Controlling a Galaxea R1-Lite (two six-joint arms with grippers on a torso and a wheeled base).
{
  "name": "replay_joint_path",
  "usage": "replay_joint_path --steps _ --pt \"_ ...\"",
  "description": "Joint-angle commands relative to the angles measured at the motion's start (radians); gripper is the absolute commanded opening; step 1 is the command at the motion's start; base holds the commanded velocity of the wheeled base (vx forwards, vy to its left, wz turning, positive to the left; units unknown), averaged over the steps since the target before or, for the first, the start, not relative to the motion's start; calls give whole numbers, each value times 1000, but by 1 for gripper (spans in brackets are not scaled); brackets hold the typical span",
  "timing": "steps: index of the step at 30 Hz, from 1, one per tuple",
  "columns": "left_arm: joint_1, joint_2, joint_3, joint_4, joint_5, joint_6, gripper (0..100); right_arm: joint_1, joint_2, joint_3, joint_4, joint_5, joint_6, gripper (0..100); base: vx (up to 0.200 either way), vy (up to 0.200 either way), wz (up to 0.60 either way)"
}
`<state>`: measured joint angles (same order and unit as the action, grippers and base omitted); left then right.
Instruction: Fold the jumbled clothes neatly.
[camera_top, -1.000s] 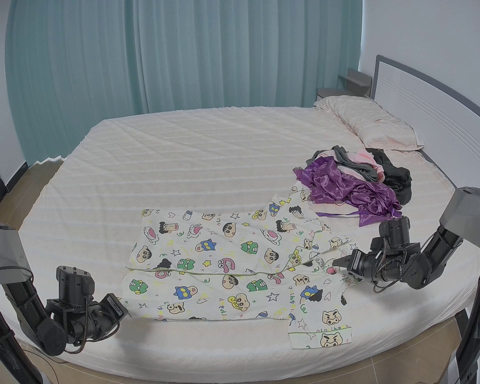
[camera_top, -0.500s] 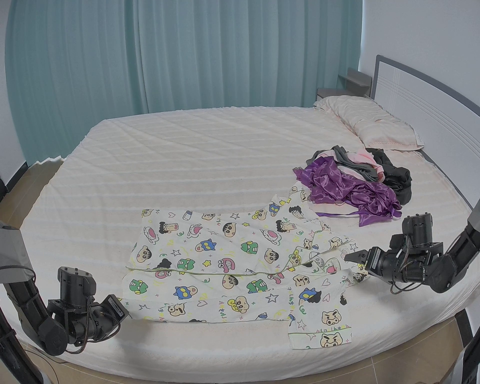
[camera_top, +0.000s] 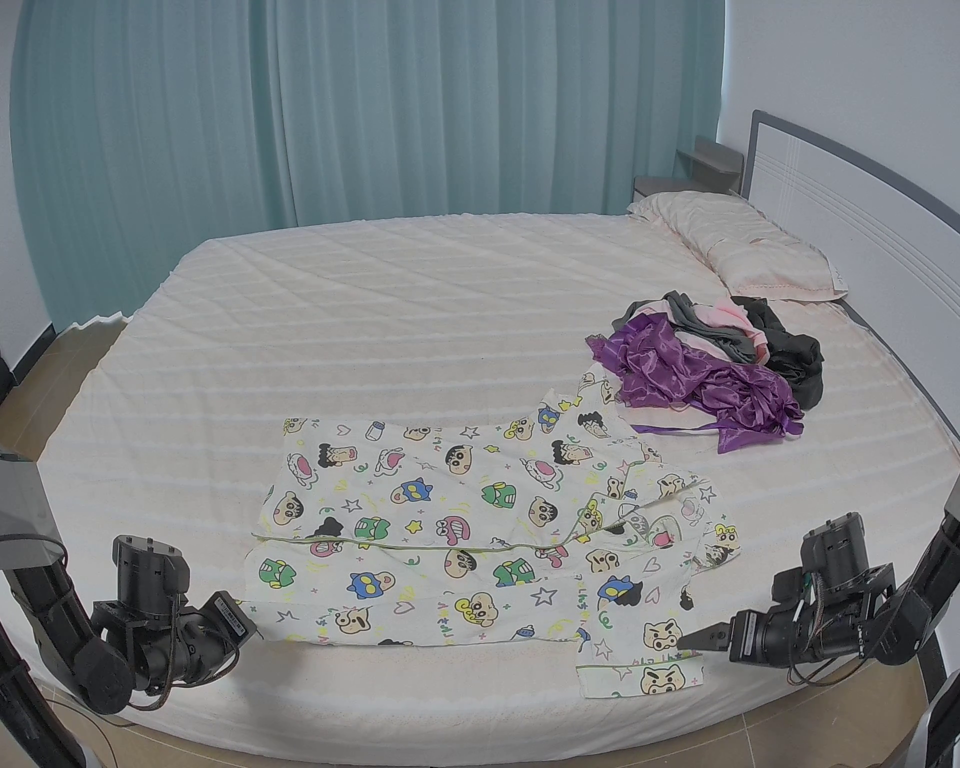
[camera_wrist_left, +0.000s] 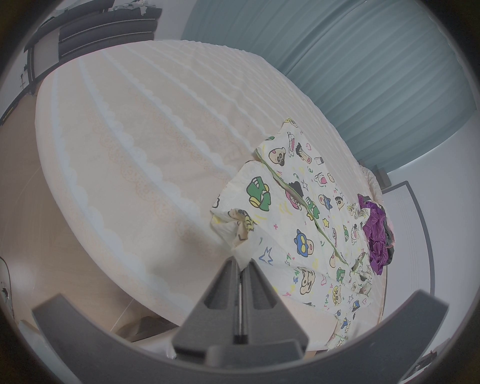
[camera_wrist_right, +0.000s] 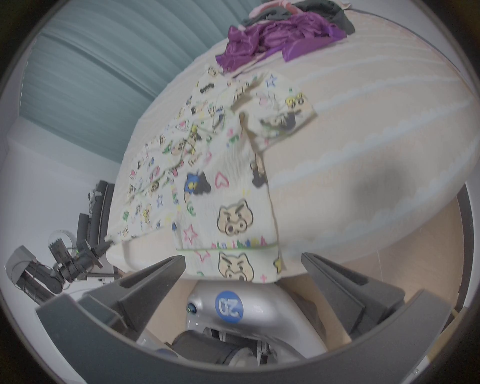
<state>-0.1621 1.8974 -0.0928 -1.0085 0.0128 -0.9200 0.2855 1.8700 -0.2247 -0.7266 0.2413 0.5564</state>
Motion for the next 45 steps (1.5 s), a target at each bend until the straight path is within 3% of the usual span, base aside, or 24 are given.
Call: replay_joint_path --steps 1,23,24,36,45 --pt "-4 -12 4 -1 0 0 0 50 86 34 -5 0 0 100 0 0 0" --pt "-4 -12 5 -1 0 0 0 70 218 16 -169 1 40 100 0 0 0" --pt "-4 -12 5 -1 0 0 0 70 225 15 -182 1 56 0 0 0 0" --pt "-4 -14 7 -1 1 0 0 69 230 48 -218 -5 69 0 0 0 0" --pt "-22 -86 54 -1 7 9 0 58 49 168 -205 -7 68 0 0 0 0"
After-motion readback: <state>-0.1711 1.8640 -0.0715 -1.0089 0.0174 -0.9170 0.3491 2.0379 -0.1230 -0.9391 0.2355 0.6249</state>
